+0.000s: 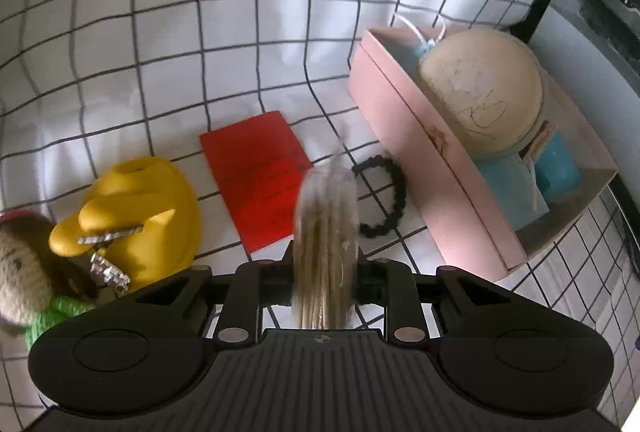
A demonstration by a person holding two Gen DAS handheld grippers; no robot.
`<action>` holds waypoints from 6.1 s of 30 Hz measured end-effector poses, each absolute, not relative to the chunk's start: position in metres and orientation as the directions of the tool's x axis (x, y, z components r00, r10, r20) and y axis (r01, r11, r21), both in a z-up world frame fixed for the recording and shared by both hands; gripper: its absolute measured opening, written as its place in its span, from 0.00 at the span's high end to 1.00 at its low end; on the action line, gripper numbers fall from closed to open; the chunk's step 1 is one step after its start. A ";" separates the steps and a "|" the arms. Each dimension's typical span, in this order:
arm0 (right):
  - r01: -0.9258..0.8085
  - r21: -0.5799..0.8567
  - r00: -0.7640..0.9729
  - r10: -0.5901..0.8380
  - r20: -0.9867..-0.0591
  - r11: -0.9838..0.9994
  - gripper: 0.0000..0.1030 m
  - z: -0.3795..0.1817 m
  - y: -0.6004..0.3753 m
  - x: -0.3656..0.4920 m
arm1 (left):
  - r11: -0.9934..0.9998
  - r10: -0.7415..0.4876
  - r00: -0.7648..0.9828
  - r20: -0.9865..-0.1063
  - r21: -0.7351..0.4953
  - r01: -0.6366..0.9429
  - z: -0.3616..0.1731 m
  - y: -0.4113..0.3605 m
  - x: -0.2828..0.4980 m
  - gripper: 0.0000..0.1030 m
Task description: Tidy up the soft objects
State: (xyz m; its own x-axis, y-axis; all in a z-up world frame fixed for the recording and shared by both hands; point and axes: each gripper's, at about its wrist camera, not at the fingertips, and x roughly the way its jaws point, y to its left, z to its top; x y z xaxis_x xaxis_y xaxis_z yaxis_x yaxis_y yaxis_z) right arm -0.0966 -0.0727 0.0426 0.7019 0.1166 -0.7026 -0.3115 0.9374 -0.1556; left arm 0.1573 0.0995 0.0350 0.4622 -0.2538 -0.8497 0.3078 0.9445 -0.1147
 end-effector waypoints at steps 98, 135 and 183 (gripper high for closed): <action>-0.072 0.137 0.850 0.133 -0.510 0.988 0.43 0.148 -0.148 0.018 | 0.862 -0.434 0.535 -0.725 -0.507 0.012 0.032 0.159 -0.041 0.71; -0.184 -0.125 0.669 0.031 -0.743 0.975 0.43 0.034 -0.091 -0.075 | 0.946 -0.306 0.541 -0.783 -0.312 0.085 0.048 0.126 0.213 0.71; -0.555 -0.358 0.530 -0.013 -0.848 0.751 0.93 -0.003 0.083 0.053 | 0.818 -0.500 0.481 -0.720 -0.575 -0.009 0.008 0.241 0.008 0.78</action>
State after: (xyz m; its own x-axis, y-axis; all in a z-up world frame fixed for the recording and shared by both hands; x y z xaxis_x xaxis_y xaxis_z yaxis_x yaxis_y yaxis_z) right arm 0.0534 0.0832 -0.0034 0.5297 -0.0132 -0.8481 -0.5548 0.7510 -0.3582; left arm 0.0078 0.2406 0.0082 0.4814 -0.5003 -0.7197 -0.0095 0.8181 -0.5750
